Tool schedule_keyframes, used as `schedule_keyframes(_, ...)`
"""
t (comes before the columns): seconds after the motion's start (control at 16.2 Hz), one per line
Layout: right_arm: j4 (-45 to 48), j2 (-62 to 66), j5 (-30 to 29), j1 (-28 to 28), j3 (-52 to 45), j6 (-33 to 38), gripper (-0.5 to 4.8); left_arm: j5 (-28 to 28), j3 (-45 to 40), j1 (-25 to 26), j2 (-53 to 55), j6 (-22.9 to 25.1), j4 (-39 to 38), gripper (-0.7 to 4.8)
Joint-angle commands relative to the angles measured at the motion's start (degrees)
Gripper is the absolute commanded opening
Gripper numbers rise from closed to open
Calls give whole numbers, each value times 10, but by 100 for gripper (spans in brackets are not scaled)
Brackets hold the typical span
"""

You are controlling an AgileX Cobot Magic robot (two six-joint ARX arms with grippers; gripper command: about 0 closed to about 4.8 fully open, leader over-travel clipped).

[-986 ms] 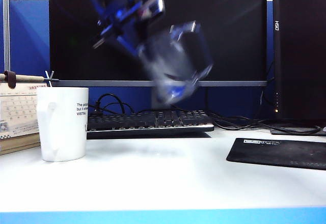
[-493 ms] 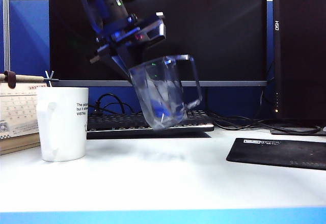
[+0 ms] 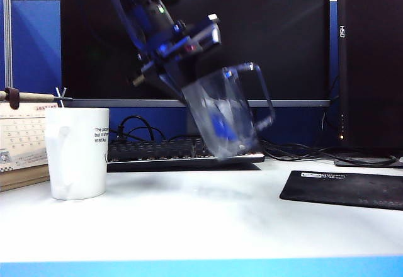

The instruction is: Swap the positions of the transparent plastic cup and the white ceramic cup.

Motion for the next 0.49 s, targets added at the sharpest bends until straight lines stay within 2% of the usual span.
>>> schedule_keyframes(0.06, 8, -1, -1, 0, 2, -2, 301, -40, 3, 0, 16, 8, -15, -6)
schedule_keyframes(0.49, 6, -1, -1, 1, 2, -2, 301, -57, 14, 0, 23, 8, -1, -6)
